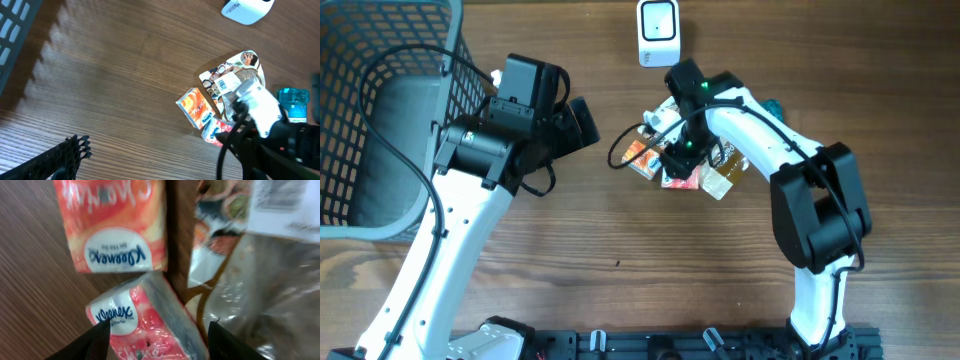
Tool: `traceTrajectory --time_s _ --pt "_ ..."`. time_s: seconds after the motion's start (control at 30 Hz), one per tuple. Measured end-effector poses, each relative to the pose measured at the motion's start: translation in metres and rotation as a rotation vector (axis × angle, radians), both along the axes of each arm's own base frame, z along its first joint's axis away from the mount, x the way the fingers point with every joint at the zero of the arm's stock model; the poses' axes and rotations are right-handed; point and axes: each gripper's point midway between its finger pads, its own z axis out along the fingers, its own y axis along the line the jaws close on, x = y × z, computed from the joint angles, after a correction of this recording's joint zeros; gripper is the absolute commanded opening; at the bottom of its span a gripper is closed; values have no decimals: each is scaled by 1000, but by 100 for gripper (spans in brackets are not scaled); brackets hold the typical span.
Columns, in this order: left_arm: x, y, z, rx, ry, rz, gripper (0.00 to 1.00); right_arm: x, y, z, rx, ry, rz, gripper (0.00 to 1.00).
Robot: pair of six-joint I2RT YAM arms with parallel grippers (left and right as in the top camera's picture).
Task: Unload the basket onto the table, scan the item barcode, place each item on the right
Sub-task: 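Reach the right gripper back to the pile and grasp the red Kleenex pack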
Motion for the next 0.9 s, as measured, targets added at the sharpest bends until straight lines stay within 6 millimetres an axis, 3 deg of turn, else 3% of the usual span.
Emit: traceTrajectory --time_s 0.07,0.27,0.53,0.77,0.83,0.9 --pt "0 0 0 0 -1 0 100 -11 -4 -9 1 35 -2 61" --pt "0 0 0 0 0 0 100 -34 -16 -5 -51 151 -89 55" --pt "0 0 0 0 -1 1 100 -24 -20 2 -48 145 -167 52" --pt "0 0 0 0 0 1 100 -24 -29 -8 -43 162 -227 52" --pt "0 0 0 0 0 1 100 -26 -25 -8 -23 174 -243 42" --pt "0 0 0 0 -1 0 100 -27 -23 -8 -12 185 -268 42"
